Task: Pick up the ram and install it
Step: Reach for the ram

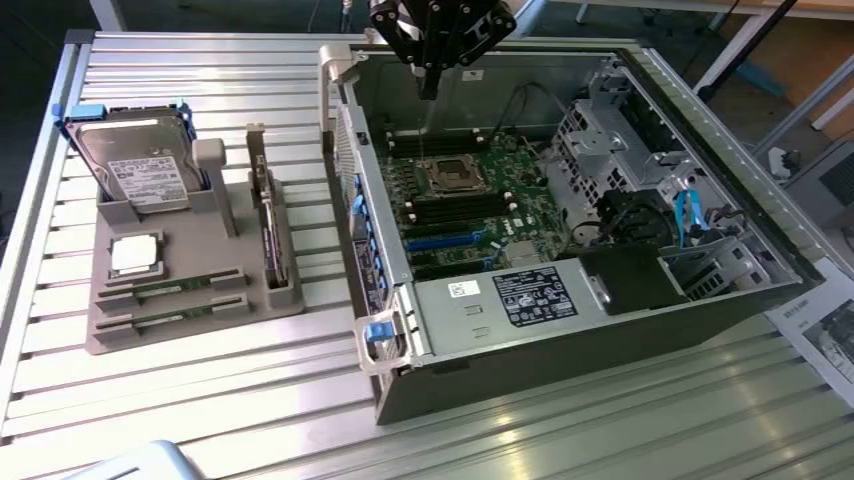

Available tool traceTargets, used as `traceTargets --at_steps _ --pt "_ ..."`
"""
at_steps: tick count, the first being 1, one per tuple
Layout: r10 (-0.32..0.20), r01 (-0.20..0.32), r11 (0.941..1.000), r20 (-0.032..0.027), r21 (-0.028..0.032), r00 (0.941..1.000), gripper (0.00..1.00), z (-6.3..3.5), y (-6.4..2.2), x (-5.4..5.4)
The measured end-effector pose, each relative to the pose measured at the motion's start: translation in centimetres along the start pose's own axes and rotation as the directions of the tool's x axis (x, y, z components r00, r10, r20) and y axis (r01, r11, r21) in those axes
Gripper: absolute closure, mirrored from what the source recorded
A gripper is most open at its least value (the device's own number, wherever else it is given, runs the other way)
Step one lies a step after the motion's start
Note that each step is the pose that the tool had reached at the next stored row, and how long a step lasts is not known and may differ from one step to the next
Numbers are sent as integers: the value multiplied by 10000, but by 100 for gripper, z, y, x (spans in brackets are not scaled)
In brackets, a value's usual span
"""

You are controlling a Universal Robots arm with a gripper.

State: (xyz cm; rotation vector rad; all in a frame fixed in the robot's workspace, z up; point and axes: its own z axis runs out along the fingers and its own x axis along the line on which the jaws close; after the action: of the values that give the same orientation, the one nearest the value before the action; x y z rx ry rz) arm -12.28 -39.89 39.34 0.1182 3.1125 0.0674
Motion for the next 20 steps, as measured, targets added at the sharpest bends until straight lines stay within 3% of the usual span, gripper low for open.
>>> traceTargets --at_steps 20 --pt "-2 2 10000 0 -1 10000 90 -6 -19 243"
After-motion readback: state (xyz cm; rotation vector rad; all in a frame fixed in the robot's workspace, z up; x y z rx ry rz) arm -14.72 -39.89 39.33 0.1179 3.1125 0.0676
